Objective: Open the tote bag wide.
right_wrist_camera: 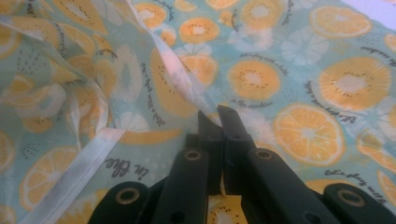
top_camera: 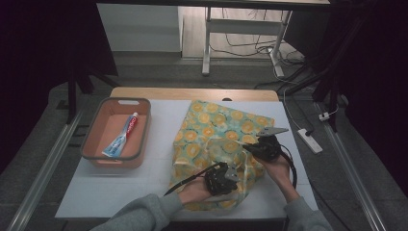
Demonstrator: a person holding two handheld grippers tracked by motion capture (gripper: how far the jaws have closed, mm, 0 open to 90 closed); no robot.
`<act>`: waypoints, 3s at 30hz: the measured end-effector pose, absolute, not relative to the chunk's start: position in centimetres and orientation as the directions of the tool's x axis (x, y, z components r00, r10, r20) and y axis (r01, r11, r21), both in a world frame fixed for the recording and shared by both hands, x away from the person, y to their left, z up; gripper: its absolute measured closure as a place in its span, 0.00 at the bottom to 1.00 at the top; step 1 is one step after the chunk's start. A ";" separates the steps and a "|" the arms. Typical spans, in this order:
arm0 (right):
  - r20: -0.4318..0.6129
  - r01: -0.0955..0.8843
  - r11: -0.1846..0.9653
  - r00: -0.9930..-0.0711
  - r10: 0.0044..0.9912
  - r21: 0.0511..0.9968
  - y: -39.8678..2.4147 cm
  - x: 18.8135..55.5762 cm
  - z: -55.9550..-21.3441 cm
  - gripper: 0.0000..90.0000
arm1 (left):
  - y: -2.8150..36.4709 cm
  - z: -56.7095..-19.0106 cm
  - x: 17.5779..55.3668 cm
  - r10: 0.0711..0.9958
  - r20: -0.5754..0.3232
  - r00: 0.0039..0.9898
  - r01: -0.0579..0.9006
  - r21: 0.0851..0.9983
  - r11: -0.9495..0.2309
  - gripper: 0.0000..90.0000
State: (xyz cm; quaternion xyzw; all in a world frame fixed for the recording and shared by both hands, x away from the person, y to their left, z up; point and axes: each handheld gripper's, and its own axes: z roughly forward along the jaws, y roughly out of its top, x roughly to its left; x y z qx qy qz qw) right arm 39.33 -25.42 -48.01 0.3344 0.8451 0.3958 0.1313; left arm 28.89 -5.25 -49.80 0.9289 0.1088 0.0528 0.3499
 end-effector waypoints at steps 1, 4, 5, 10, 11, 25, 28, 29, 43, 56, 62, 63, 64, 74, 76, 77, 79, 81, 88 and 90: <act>0.040 0.459 0.461 -0.740 0.671 0.760 -25.6 39.3 -47.8 0.99 | -5.1 -49.5 28.4 0.224 0.025 0.974 0.151 0.667 -0.730 0.98; 0.036 0.450 0.443 -0.732 0.681 0.776 -26.1 38.9 -47.1 0.99 | -4.6 -48.2 26.5 0.172 0.030 0.985 0.106 0.680 -0.726 0.99; 0.038 0.449 0.433 -0.727 0.685 0.782 -26.4 38.7 -46.7 0.99 | -4.3 -47.9 25.7 0.158 0.040 0.987 0.088 0.683 -0.725 0.99; 0.061 0.443 0.424 -0.746 0.664 0.790 -27.0 36.9 -45.0 0.97 | -2.9 -46.5 22.9 0.134 0.066 0.989 0.051 0.695 -0.717 0.99; 0.061 0.443 0.424 -0.746 0.664 0.790 -27.0 36.9 -45.0 0.97 | -2.7 -46.3 22.5 0.121 0.060 0.991 0.045 0.698 -0.715 0.99; 0.095 0.491 0.412 -0.722 0.685 0.768 -28.1 35.5 -46.2 0.98 | 3.0 -43.3 24.6 0.285 0.097 0.953 0.122 0.741 -0.660 0.43; 0.097 0.493 0.412 -0.722 0.685 0.766 -28.1 35.5 -46.2 0.98 | 4.9 -43.0 25.6 0.359 0.112 0.927 0.167 0.733 -0.660 0.36; 0.097 0.493 0.412 -0.723 0.684 0.766 -28.1 35.5 -46.3 0.98 | 5.6 -43.1 26.0 0.365 0.103 0.925 0.183 0.722 -0.667 0.33; 0.106 0.499 0.416 -0.727 0.678 0.760 -27.9 35.6 -46.5 0.98 | 5.0 -48.6 28.5 0.426 0.182 0.886 0.268 0.548 -0.792 0.19; 0.111 0.503 0.417 -0.728 0.676 0.757 -28.0 35.6 -46.5 0.98 | 7.1 -50.3 31.4 0.526 0.160 0.835 0.361 0.563 -0.744 0.81; 0.113 0.505 0.414 -0.726 0.679 0.757 -28.1 35.7 -46.6 0.98 | 6.2 -48.2 29.5 0.484 0.099 0.870 0.307 0.659 -0.686 0.49; 0.113 0.506 0.414 -0.726 0.679 0.757 -28.1 35.7 -46.6 0.98 | 5.8 -47.9 28.9 0.462 0.079 0.883 0.296 0.670 -0.680 0.44; 0.114 0.508 0.414 -0.725 0.680 0.755 -28.1 35.7 -46.6 0.97 | 5.4 -47.7 28.5 0.445 0.065 0.893 0.288 0.677 -0.677 0.39; 0.116 0.510 0.416 -0.725 0.679 0.753 -28.0 35.7 -46.8 0.98 | 1.6 -49.4 27.2 0.424 0.143 0.894 0.262 0.601 -0.755 0.26; 0.115 0.509 0.417 -0.726 0.678 0.753 -28.0 35.7 -46.7 0.98 | 1.5 -49.9 27.5 0.415 0.164 0.895 0.250 0.586 -0.771 0.46; 0.114 0.508 0.416 -0.726 0.678 0.754 -28.1 35.6 -46.7 0.98 | 1.6 -50.1 27.6 0.415 0.188 0.890 0.240 0.579 -0.779 0.62; 0.116 0.507 0.412 -0.725 0.679 0.757 -28.2 35.6 -46.6 0.98 | 2.2 -49.8 28.0 0.426 0.183 0.886 0.250 0.586 -0.771 0.83; 0.119 0.507 0.408 -0.724 0.679 0.759 -28.3 35.6 -46.5 0.98 | 2.9 -49.0 28.3 0.445 0.170 0.879 0.261 0.609 -0.749 0.94; 0.131 0.488 0.395 -0.742 0.657 0.778 -28.3 35.5 -45.4 0.98 | 6.4 -43.7 30.7 0.575 0.183 0.798 0.269 0.744 -0.611 0.98; 0.133 0.474 0.392 -0.754 0.644 0.788 -28.2 35.2 -44.9 0.98 | 7.0 -43.1 31.7 0.605 0.170 0.778 0.283 0.764 -0.579 0.98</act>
